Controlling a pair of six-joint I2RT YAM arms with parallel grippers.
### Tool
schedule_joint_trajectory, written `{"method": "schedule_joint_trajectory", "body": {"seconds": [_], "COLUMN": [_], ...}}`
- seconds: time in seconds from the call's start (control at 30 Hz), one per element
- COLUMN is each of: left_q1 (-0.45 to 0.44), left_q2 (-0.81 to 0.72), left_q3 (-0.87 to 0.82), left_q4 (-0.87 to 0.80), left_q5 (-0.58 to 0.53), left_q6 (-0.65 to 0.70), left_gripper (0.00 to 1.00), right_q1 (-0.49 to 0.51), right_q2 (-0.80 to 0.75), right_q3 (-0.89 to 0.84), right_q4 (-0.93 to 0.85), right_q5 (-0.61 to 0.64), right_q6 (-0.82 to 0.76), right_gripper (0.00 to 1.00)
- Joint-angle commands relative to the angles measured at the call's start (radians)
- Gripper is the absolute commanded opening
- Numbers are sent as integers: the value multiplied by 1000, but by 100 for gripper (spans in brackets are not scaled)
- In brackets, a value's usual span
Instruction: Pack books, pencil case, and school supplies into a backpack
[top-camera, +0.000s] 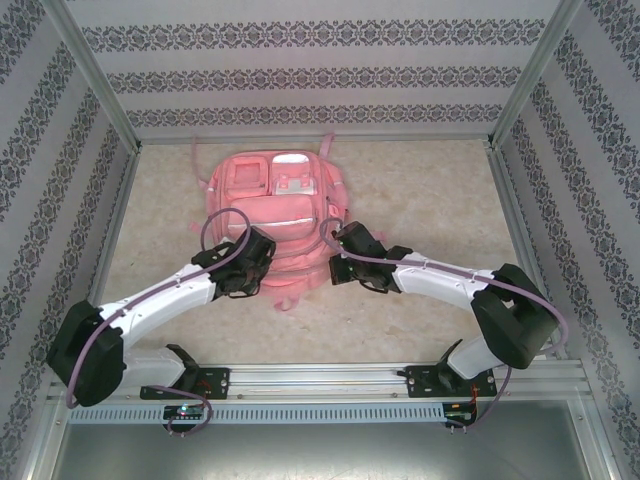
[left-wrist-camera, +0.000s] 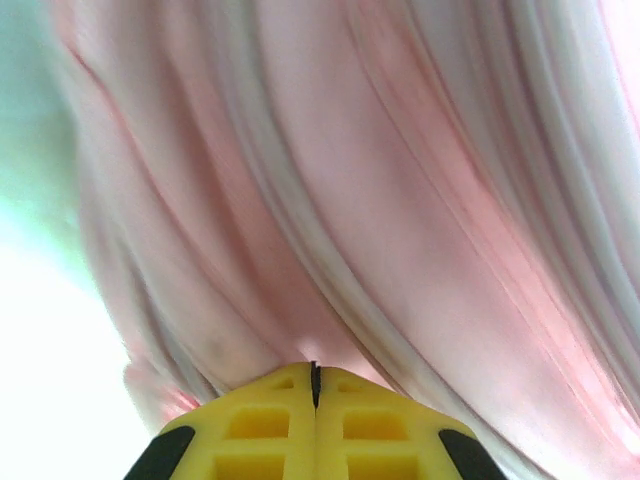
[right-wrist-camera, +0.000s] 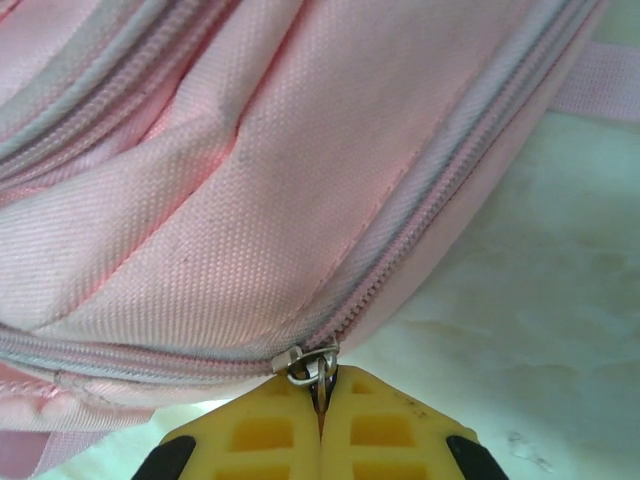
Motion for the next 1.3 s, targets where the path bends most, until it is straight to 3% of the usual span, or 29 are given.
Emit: {"method": "schedule_joint_trajectory", "body": {"seconds": [0.0,0.07,0.23,0.43,0.67,0.73,0.83,0.9,1.03,1.13,1.27], "left_q1": [19,18,-1,-58,-62,-60,-58,-52,-46,-47,-38], "left_q2": [-40,-37,51,196,215,205,182,159,155,161,151], "left_q3": [-22,-7,89,223,244,217,155,93,35,20,8], "left_q4": [-18,49,168,184,79,78,110,191,266,293,312], "left_q5": [-20,25,142,213,134,120,88,69,22,-30,-103], "left_q6": [61,114,241,296,180,139,63,3,-99,-149,-173], "left_gripper": [0,0,27,36,43,57,59,66,66,60,32], "right_q1": [-16,-16,-5,10,31,33,39,43,56,70,84], "right_q2": [-24,-25,-14,-18,-23,-23,-23,-18,-5,4,3], "right_q3": [-10,-5,-5,-8,-18,-22,-23,-21,-14,-9,-11], "right_q4": [-39,-36,-26,-18,-12,-10,-6,-6,-1,2,1], "right_q5": [26,7,-5,-4,3,4,3,1,1,2,11], "right_q6": [-46,-50,-32,-16,-2,2,6,6,10,17,22], "right_gripper": [0,0,0,0,0,0,0,0,0,0,0]}}
